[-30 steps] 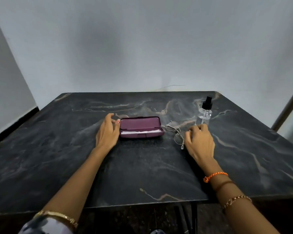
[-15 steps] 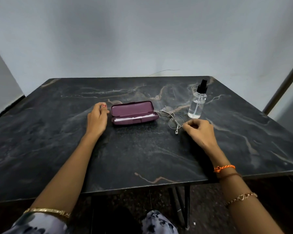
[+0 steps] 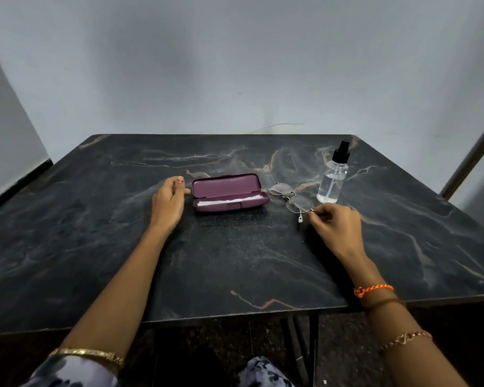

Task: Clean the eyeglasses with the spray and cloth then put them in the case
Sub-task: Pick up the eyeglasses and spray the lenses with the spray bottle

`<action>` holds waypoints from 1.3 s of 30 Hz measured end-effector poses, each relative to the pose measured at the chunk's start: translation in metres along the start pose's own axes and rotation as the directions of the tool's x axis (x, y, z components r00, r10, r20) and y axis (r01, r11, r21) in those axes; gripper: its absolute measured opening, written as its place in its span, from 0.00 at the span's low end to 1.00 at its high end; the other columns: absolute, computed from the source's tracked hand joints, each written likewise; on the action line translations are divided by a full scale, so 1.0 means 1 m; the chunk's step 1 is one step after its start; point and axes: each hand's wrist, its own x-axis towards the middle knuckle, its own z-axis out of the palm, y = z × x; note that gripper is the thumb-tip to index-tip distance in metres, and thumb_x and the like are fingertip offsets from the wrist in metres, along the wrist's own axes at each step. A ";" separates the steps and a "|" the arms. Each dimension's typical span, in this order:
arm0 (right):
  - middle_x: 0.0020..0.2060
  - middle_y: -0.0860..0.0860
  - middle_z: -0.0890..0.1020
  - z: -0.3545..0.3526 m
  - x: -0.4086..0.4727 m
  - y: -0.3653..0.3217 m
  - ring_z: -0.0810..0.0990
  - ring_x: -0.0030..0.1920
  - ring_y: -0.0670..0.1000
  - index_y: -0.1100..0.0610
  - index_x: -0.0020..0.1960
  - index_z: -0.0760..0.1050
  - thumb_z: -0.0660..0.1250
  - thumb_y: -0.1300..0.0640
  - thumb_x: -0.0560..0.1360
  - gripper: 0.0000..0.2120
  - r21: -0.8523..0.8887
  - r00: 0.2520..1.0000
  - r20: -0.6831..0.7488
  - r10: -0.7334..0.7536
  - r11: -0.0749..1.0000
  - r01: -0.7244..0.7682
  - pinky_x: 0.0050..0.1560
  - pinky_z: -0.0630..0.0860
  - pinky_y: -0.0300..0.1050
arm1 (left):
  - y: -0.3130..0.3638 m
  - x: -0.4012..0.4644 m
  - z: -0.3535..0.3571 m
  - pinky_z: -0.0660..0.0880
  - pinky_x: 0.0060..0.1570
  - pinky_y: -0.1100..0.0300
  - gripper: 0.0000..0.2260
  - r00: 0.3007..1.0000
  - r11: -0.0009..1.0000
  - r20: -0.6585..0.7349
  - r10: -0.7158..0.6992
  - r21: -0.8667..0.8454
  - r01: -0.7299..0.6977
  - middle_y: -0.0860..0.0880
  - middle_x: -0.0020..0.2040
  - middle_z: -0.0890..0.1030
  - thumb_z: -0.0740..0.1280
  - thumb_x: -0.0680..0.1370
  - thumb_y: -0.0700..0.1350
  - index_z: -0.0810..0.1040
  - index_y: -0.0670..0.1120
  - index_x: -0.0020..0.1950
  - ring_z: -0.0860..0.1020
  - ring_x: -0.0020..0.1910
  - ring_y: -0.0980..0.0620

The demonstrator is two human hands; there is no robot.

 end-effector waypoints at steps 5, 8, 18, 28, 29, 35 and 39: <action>0.34 0.54 0.82 -0.002 -0.001 -0.003 0.76 0.33 0.48 0.60 0.37 0.80 0.69 0.64 0.69 0.03 -0.009 0.983 -0.170 -0.075 0.997 0.074 0.37 0.70 0.37 | -0.002 -0.001 0.002 0.66 0.41 0.60 0.13 0.999 0.999 -0.024 0.039 0.026 -0.038 0.43 0.51 0.81 0.55 0.81 0.47 0.73 0.42 0.58 0.73 0.38 0.54; 0.33 0.55 0.81 -0.001 0.001 -0.009 0.77 0.33 0.51 0.62 0.37 0.79 0.69 0.65 0.69 0.02 0.017 0.960 -0.256 -0.108 0.993 0.117 0.37 0.74 0.45 | 0.002 -0.001 0.001 0.67 0.43 0.60 0.12 0.989 0.993 -0.097 0.114 0.040 -0.111 0.41 0.50 0.80 0.58 0.80 0.45 0.74 0.40 0.58 0.73 0.42 0.53; 0.35 0.47 0.80 0.002 0.028 -0.036 0.78 0.35 0.34 0.56 0.42 0.80 0.67 0.63 0.71 0.05 0.373 0.918 -0.390 -0.068 0.900 0.225 0.38 0.72 0.25 | 0.012 -0.002 0.001 0.69 0.40 0.66 0.09 0.940 0.960 -0.205 0.274 0.001 -0.279 0.42 0.52 0.76 0.61 0.78 0.39 0.75 0.38 0.56 0.73 0.45 0.53; 0.36 0.47 0.80 0.042 0.076 -0.074 0.78 0.37 0.45 0.50 0.41 0.77 0.64 0.66 0.74 0.11 0.717 0.969 -0.244 -0.045 0.664 0.212 0.40 0.78 0.40 | 0.057 0.031 0.012 0.76 0.33 0.69 0.10 0.992 0.692 -0.107 -0.073 -0.721 -0.027 0.50 0.43 0.81 0.56 0.80 0.41 0.77 0.43 0.52 0.78 0.39 0.57; 0.37 0.49 0.80 0.046 0.076 -0.072 0.78 0.37 0.46 0.51 0.41 0.77 0.64 0.67 0.74 0.11 0.747 0.975 -0.220 -0.037 0.637 0.193 0.40 0.78 0.39 | 0.061 0.034 0.016 0.76 0.33 0.68 0.10 0.996 0.631 -0.038 -0.082 -0.776 0.023 0.51 0.41 0.82 0.57 0.80 0.41 0.77 0.44 0.50 0.80 0.37 0.57; 0.37 0.52 0.80 0.052 0.078 -0.060 0.78 0.37 0.41 0.54 0.43 0.77 0.63 0.66 0.75 0.09 0.804 0.985 -0.158 -0.074 0.569 0.172 0.37 0.76 0.31 | 0.078 0.035 0.031 0.79 0.38 0.63 0.11 0.983 0.336 0.184 0.019 -0.927 0.167 0.49 0.39 0.85 0.58 0.77 0.45 0.78 0.42 0.48 0.82 0.38 0.54; 0.37 0.53 0.79 0.053 0.076 -0.062 0.76 0.37 0.43 0.58 0.45 0.77 0.62 0.66 0.75 0.06 0.809 0.986 -0.117 -0.116 0.565 0.162 0.36 0.75 0.31 | 0.077 0.024 0.036 0.80 0.40 0.62 0.14 0.982 0.265 0.187 0.032 -0.949 0.172 0.49 0.38 0.85 0.58 0.78 0.37 0.82 0.43 0.40 0.82 0.38 0.54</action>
